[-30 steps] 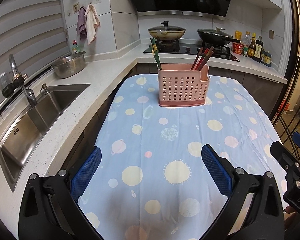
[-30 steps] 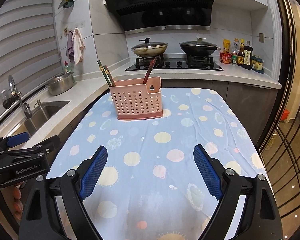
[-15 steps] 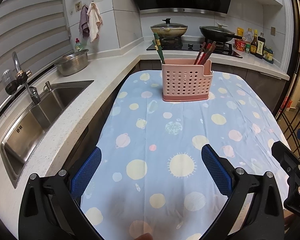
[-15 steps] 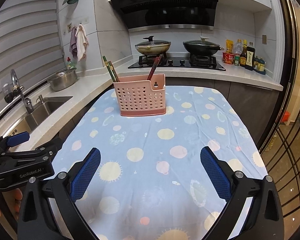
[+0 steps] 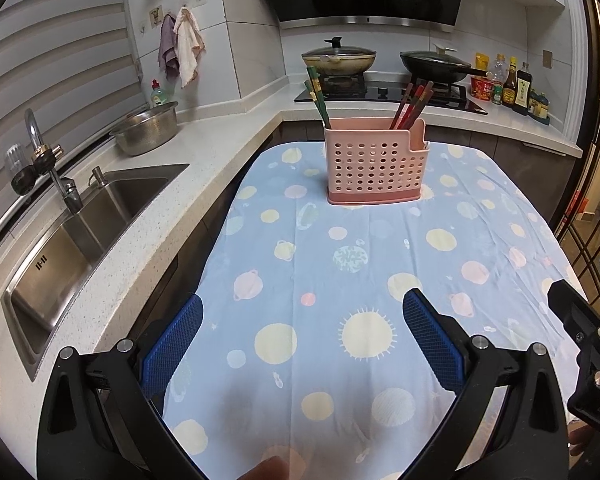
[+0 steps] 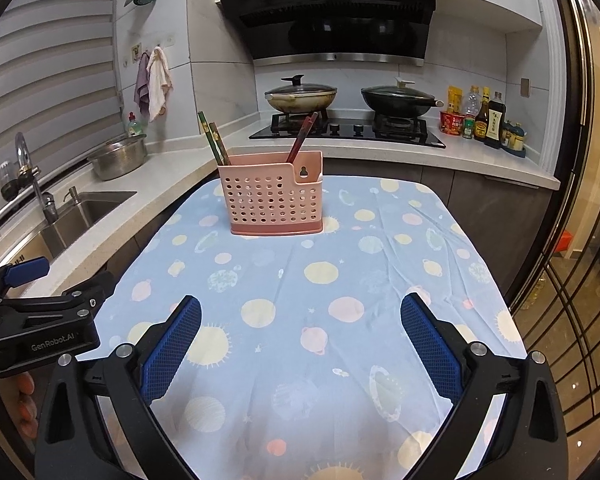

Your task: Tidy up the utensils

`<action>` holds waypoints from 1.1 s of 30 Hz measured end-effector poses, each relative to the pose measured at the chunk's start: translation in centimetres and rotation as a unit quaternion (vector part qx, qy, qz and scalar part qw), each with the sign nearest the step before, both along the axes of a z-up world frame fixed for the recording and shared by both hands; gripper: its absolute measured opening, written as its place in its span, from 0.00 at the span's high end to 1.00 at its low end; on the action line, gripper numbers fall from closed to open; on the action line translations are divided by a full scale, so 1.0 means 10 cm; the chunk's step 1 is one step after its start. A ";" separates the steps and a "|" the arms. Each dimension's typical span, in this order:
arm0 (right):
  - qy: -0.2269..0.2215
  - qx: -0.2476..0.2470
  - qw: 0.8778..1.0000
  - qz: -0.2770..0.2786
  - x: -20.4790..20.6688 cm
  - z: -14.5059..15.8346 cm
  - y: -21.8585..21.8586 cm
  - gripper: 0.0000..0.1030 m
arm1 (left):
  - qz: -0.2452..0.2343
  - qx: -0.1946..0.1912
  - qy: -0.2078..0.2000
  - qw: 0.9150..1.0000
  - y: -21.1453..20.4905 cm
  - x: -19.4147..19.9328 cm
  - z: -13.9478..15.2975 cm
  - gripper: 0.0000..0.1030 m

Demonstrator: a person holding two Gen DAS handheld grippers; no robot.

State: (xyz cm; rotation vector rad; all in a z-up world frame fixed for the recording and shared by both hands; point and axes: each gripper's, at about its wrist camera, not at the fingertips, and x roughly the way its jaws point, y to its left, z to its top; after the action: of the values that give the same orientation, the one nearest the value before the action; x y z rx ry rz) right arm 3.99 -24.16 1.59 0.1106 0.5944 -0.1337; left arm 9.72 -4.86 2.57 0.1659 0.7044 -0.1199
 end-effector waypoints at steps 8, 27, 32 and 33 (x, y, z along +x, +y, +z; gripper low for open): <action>0.004 0.001 1.000 -0.003 0.03 -0.02 -0.03 0.06 | 0.003 -0.003 0.003 1.000 0.01 0.04 -0.03 0.07; 0.014 0.003 1.000 0.000 0.05 -0.08 0.01 0.06 | 0.008 -0.001 0.005 1.000 -0.02 0.01 -0.09 0.07; 0.014 0.003 1.000 0.000 0.04 -0.08 0.01 0.06 | 0.009 -0.002 0.007 1.000 -0.02 0.00 -0.09 0.07; 0.014 0.003 1.000 0.000 0.04 -0.08 0.01 0.06 | 0.010 -0.002 0.006 1.000 -0.01 0.00 -0.09 0.07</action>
State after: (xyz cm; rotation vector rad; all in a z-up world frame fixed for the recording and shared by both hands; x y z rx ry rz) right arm 4.37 -24.08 0.76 0.1153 0.6222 -0.1340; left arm 9.72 -4.99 1.68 0.1538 0.7177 -0.1041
